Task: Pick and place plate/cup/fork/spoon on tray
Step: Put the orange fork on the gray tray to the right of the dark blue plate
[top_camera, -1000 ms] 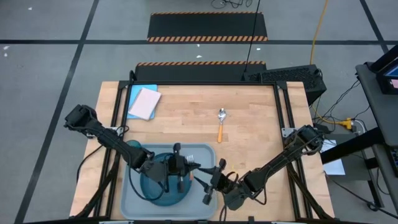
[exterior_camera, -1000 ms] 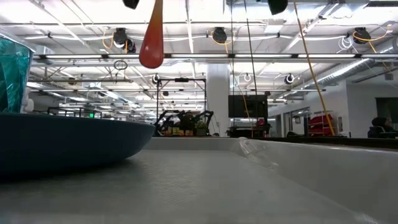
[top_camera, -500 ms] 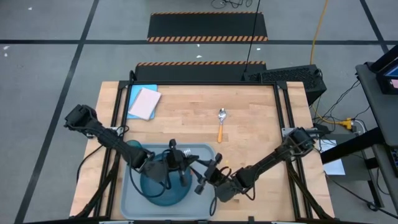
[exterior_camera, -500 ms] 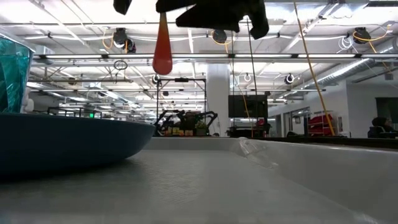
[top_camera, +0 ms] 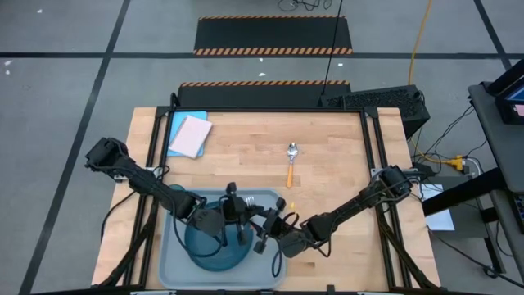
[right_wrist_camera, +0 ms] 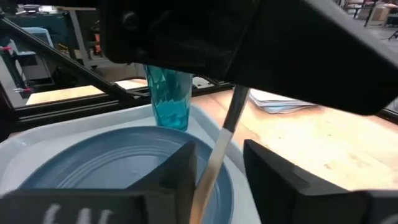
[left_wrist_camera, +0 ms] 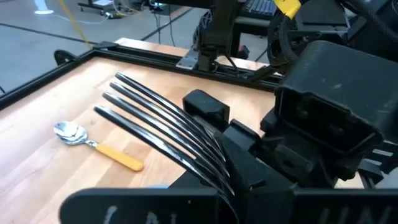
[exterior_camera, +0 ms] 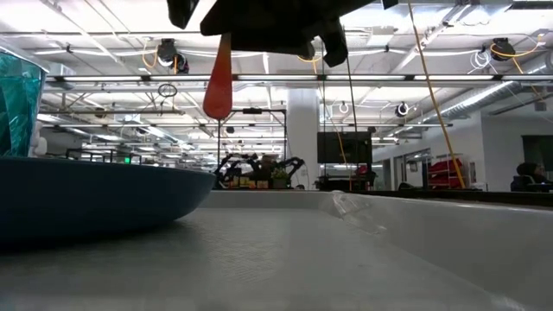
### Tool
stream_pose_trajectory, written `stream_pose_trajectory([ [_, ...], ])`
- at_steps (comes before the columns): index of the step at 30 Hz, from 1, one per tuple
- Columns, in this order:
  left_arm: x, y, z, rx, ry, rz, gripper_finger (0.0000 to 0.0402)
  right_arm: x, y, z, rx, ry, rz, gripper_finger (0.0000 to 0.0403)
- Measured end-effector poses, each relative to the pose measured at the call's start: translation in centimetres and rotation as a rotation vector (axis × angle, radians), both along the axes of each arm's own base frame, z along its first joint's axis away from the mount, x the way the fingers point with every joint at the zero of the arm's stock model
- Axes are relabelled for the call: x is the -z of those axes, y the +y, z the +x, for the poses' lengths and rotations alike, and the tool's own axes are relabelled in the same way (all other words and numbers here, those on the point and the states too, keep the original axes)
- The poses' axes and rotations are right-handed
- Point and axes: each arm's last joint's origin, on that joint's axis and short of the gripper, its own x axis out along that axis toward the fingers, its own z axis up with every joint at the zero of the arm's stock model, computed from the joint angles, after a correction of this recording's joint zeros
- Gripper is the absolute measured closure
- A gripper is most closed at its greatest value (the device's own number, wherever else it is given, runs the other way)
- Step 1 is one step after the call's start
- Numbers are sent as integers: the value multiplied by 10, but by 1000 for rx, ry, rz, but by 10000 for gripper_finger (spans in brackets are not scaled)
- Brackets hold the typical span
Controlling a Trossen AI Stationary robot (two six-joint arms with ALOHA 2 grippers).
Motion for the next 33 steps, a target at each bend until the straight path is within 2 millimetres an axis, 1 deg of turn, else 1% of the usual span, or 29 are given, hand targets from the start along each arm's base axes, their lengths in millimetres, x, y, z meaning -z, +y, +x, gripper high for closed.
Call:
stream_pose_trajectory([
  [6, 0, 1, 1, 9, 0, -5, 400, 0, 0, 0, -6, 0, 3, 356],
  [10, 0, -3, 0, 74, 13, -28, 381, 1, 1, 0, -30, 9, 11, 393],
  [12, 0, -6, -1, 121, 20, -50, 362, 1, 2, 0, -72, 16, 23, 397],
  [15, -1, -10, -4, 141, 14, -57, 323, -2, 4, -1, -137, 21, 79, 397],
  [19, -8, -15, -9, 168, -2, -44, 274, -10, 9, -5, -243, 27, 138, 402],
  [23, -14, -23, -22, 213, 10, -28, 239, -21, 15, -11, -330, 38, 167, 402],
  [28, -29, -30, -39, 264, -10, -40, 219, -35, 21, -26, -362, 84, 158, 402],
  [31, -35, -38, -50, 303, -23, -48, 220, -42, 25, -39, -368, 90, 162, 403],
  [33, -37, -41, -53, 307, -33, -54, 223, -44, 27, -50, -339, 76, 160, 403],
])
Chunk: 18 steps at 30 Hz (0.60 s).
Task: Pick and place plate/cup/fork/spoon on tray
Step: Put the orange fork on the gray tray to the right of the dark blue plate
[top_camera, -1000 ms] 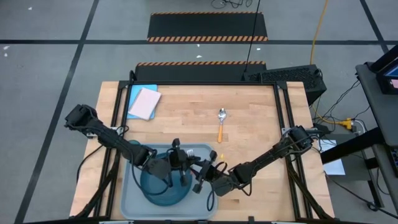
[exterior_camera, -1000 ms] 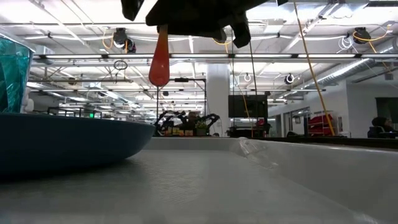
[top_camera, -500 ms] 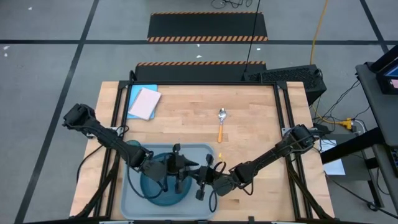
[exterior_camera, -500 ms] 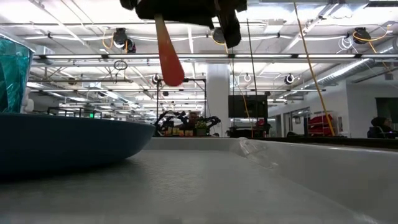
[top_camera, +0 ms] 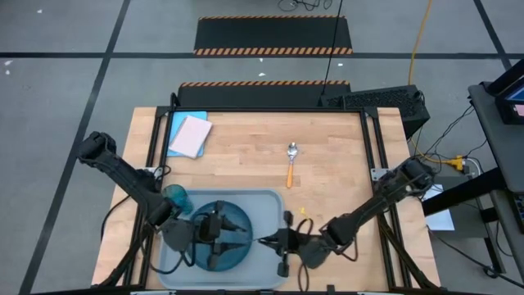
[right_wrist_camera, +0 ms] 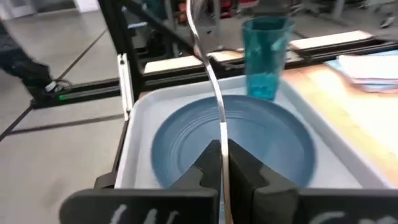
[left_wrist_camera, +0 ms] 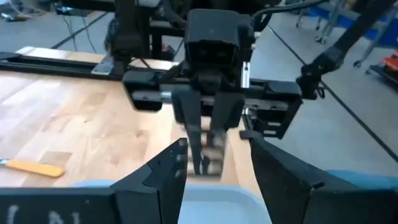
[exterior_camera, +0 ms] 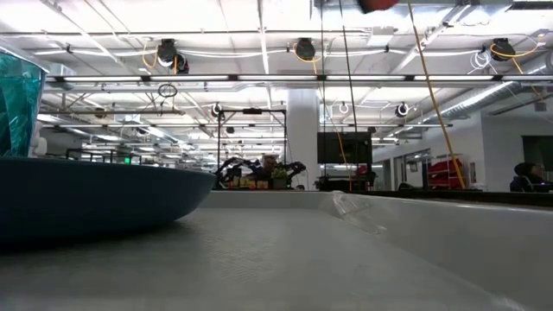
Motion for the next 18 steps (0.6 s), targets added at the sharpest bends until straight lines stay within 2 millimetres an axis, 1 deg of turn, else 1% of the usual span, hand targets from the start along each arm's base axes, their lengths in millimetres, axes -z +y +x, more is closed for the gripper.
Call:
stream_pose_trajectory([
  [2, 0, -2, -2, -32, -6, 7, 227, 1, 1, -11, 45, -9, -16, 403],
  [6, 0, -2, -4, -101, -20, -23, 231, 6, 3, -31, 260, -60, -98, 403],
  [8, 1, -2, -2, -141, -26, -30, 229, 9, 5, -38, 358, -83, -171, 403],
  [10, 7, -3, 3, -169, -34, -13, 224, 13, 9, -43, 413, -94, -234, 403],
  [14, 19, -13, 14, -203, -76, 48, 198, 24, 15, -45, 501, -112, -324, 403],
  [18, 29, -17, 29, -286, -159, 104, 161, 39, 19, -39, 562, -109, -400, 403],
])
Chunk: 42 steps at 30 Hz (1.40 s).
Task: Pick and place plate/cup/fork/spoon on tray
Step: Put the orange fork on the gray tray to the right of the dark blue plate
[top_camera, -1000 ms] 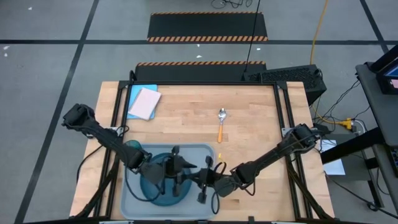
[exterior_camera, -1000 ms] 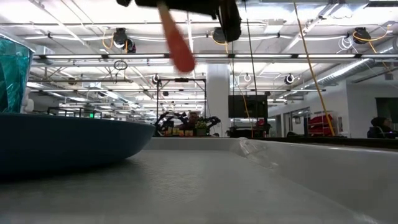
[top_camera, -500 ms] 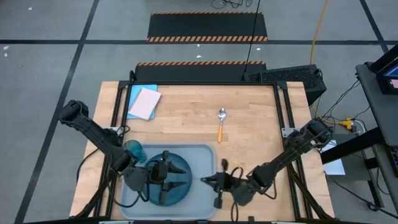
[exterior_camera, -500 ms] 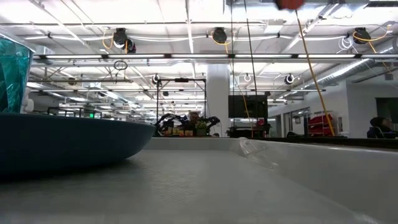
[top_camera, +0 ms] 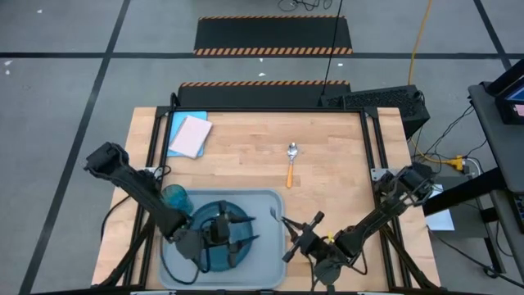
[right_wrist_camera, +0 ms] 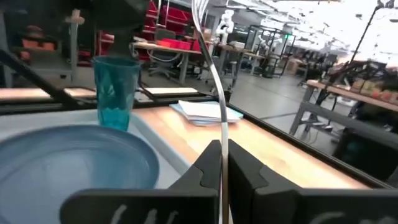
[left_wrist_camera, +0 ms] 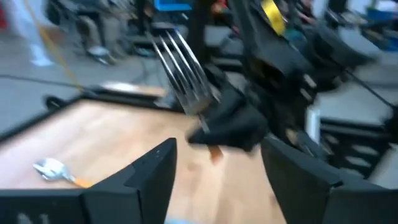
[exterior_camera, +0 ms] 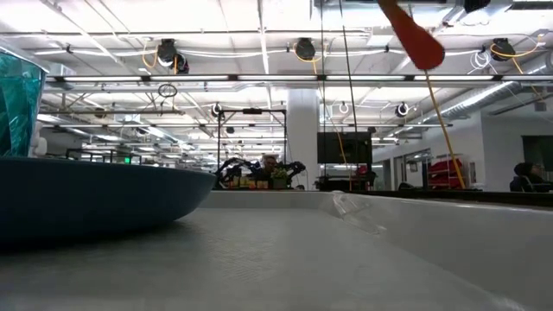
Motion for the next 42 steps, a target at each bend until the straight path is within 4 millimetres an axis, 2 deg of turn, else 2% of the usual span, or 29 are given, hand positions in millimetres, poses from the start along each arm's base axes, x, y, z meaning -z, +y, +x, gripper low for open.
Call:
stream_pose_trajectory([
  [4, 6, 2, 13, -85, -68, 1, 132, 9, -2, 10, 16, 9, -22, 403],
  [7, 12, 7, 22, -114, -84, -10, 127, 11, -4, 14, 24, 20, -39, 403],
  [13, 18, 26, 37, -177, -99, -80, 142, 11, -5, 14, 36, 50, -77, 403],
  [19, 19, 43, 50, -139, -116, -126, 160, 11, -9, 16, 59, 73, -106, 403],
  [24, 20, 51, 57, -116, -123, -142, 193, 12, -11, 17, 64, 84, -117, 403],
  [31, 20, 50, 57, -83, -121, -135, 298, 12, -14, 19, 69, 103, -135, 403],
  [37, 19, 48, 57, -17, -106, -105, 301, 12, -14, 22, 12, 104, -116, 401],
  [42, 10, 45, 49, 70, -66, -65, 301, 9, -11, 22, -77, 106, -98, 377],
])
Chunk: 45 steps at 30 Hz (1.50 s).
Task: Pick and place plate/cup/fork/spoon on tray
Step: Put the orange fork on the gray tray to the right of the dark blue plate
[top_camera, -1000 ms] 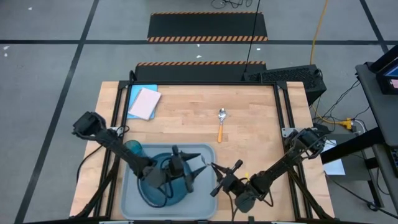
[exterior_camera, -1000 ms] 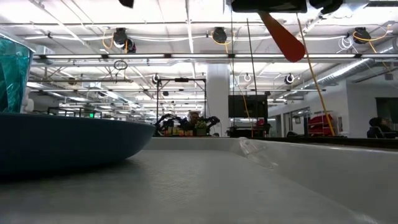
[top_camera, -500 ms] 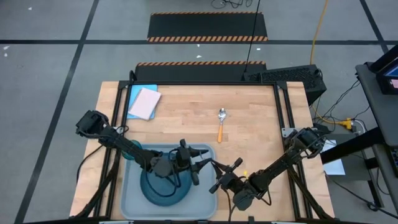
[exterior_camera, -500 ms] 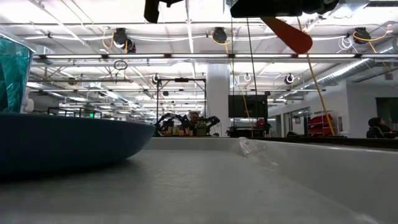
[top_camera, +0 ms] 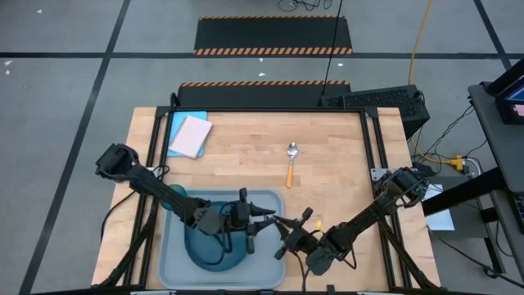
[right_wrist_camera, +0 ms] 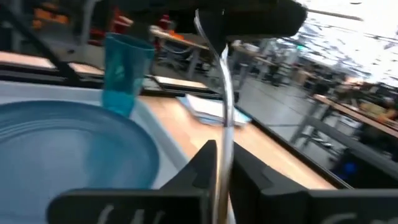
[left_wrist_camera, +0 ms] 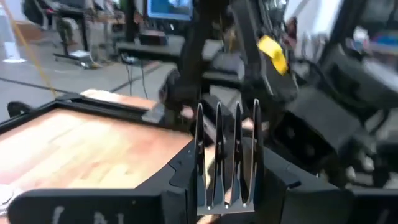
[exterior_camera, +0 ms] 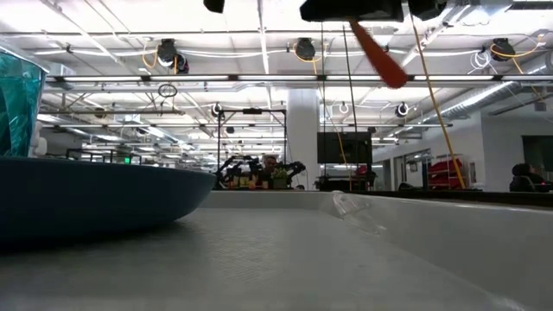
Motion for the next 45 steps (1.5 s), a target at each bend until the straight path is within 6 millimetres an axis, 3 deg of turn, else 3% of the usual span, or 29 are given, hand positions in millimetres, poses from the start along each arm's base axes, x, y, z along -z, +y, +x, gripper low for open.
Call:
stream_pose_trajectory([
  [8, -13, -4, -12, 273, 66, 35, 301, -37, 1, -4, -367, -39, 221, 304],
  [12, -14, -6, -13, 420, 63, 58, 301, -43, -6, 0, -529, -35, 402, 280],
  [15, -13, -7, -13, 433, 65, 70, 301, -42, -9, 4, -580, -26, 483, 276],
  [25, -8, -7, -14, 472, 120, 76, 301, -41, -13, 6, -561, -26, 517, 323],
  [33, -7, -6, -14, 467, 135, 91, 299, -41, -13, 6, -554, -26, 509, 395],
  [45, -13, -11, -26, 429, 159, 148, 151, -34, -4, -4, -438, -53, 646, 398],
])
